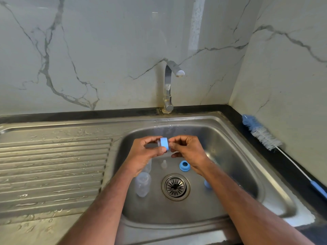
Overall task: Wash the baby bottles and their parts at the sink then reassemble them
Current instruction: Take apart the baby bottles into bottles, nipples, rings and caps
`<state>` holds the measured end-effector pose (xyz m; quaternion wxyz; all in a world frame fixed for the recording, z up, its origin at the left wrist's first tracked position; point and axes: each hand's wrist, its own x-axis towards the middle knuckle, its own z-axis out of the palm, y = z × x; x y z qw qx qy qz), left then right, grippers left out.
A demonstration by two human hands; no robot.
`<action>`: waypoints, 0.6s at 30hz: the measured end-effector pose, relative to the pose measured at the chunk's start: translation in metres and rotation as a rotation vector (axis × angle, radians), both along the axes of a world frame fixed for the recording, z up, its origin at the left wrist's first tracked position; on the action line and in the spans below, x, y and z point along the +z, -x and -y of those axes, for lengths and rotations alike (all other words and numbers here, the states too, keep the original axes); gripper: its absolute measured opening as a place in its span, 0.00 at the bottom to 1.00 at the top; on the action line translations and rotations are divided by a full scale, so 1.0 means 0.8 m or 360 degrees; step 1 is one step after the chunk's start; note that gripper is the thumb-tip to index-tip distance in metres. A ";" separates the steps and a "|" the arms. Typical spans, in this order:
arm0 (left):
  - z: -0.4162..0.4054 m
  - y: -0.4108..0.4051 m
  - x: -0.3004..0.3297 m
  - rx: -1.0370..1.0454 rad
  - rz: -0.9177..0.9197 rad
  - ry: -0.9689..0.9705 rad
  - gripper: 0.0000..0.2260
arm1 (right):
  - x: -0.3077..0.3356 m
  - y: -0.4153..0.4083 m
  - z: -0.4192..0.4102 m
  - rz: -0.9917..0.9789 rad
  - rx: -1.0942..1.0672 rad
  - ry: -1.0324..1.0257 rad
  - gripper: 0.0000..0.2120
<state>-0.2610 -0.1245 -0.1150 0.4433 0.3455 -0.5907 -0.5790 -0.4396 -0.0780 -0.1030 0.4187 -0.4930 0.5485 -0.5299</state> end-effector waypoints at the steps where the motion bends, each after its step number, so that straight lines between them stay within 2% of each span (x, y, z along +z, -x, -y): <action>1: 0.000 -0.001 -0.001 -0.0023 -0.0003 -0.0018 0.19 | 0.000 0.000 0.000 0.0014 -0.0003 -0.0009 0.05; 7: 0.000 -0.001 -0.003 -0.0080 0.0056 -0.0043 0.17 | 0.000 0.003 0.000 0.0068 0.0021 -0.0081 0.05; 13: 0.002 -0.001 -0.006 -0.0086 0.0126 -0.0044 0.16 | 0.002 0.006 -0.002 0.0050 0.0154 -0.0149 0.12; 18: 0.005 -0.002 -0.014 -0.0038 0.0180 -0.0041 0.16 | -0.002 0.011 0.001 0.0060 0.0102 -0.0154 0.18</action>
